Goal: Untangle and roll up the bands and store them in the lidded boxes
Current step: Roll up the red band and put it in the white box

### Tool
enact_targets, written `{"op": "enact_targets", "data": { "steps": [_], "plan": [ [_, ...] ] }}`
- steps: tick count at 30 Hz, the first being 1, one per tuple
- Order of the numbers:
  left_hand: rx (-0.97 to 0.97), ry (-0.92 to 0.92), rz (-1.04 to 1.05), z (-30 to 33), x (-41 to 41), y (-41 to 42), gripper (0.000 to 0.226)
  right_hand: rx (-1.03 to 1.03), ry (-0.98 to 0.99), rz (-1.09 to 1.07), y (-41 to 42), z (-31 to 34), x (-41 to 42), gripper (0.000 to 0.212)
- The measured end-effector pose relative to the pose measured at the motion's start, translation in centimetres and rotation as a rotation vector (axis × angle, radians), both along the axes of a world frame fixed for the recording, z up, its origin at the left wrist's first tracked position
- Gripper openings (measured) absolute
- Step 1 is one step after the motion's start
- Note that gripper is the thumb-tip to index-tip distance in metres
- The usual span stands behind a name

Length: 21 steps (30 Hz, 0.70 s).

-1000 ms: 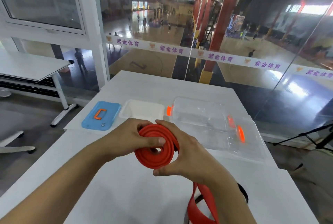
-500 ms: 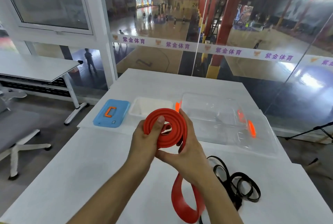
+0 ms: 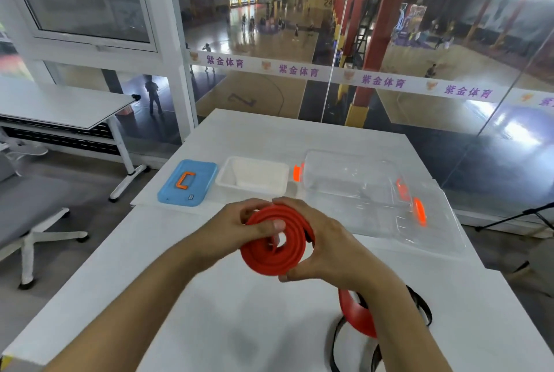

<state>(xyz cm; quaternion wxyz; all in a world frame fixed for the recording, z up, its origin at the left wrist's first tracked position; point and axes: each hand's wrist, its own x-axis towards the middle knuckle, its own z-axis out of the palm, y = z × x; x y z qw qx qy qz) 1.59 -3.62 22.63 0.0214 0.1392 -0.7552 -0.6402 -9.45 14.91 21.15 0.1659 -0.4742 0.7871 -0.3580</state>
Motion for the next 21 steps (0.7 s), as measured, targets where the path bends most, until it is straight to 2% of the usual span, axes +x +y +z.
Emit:
{"op": "enact_targets", "data": {
  "steps": [2,4,7,10,14,18,21],
  "plan": [
    [-0.15,-0.027,-0.084,1.0,-0.2,-0.3,0.028,0.014,0.017,0.024,-0.4,0.2,0.2,0.112],
    [-0.19,0.006,-0.041,1.0,-0.4,-0.3,0.023,0.006,0.008,0.019,-0.5,0.5,0.4,0.114],
    [-0.126,0.089,0.08,0.1,-0.3,0.2,0.029,0.013,-0.002,0.002,-0.2,0.8,0.4,0.116],
    [-0.075,0.144,0.219,-0.5,-0.4,0.7,0.043,0.013,-0.069,-0.037,0.0,0.8,0.1,0.109],
    [0.017,0.188,0.384,-1.2,-0.8,1.4,0.047,-0.025,-0.15,-0.075,0.2,0.1,-0.1,0.106],
    [0.103,0.188,0.553,-1.8,-1.9,2.4,0.041,-0.118,-0.207,-0.104,-0.8,-1.5,0.5,0.118],
    [0.184,0.169,0.661,-2.6,-2.8,3.9,0.039,-0.215,-0.202,-0.224,-1.8,-2.8,1.9,0.125]
  ]
}}
